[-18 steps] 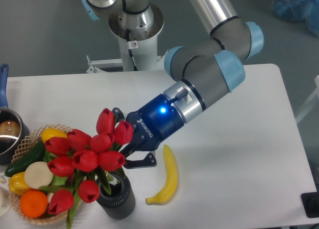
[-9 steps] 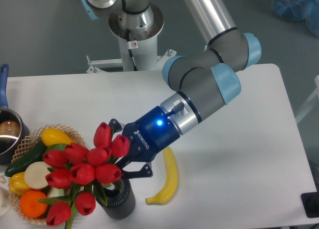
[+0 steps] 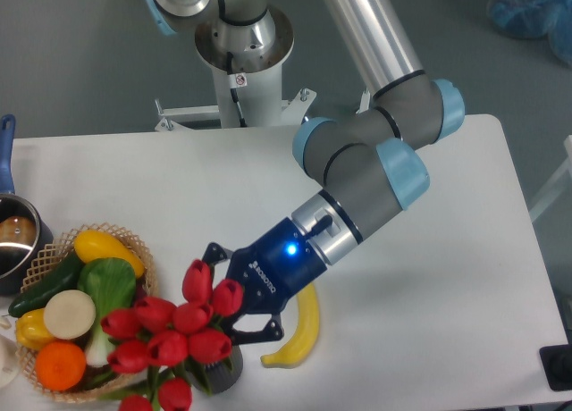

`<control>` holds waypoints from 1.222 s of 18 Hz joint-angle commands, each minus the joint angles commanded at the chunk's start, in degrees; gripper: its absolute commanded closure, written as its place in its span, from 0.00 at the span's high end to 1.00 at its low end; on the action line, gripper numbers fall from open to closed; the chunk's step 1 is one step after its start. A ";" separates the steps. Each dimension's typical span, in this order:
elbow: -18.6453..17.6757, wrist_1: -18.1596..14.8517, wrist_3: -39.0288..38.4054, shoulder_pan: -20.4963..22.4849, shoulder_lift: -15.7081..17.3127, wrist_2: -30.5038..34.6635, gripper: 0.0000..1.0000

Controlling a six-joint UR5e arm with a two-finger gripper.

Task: Insert the flowers into the vase
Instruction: 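Lower the tulip stems down into the black vase, then open the gripper to release the tulips and lift away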

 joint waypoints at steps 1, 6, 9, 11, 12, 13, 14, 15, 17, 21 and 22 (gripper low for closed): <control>-0.17 0.00 0.00 0.00 -0.09 0.35 0.20; -2.89 0.00 0.00 0.00 0.00 3.33 0.23; -5.79 0.00 0.00 -0.18 0.96 4.05 0.26; -7.73 0.00 0.09 -0.18 2.01 4.13 0.28; -8.69 0.00 0.44 -0.26 2.37 4.22 0.31; -9.14 0.00 0.79 -0.26 2.72 4.22 0.34; -9.40 0.00 0.79 -0.18 2.90 4.22 0.39; -9.58 0.00 0.79 -0.26 3.07 4.22 0.45; -10.11 0.00 0.79 -0.18 3.34 4.22 0.55; -10.72 0.00 0.79 -0.18 3.43 4.22 0.89; -10.98 0.00 0.88 -0.18 3.60 4.22 0.93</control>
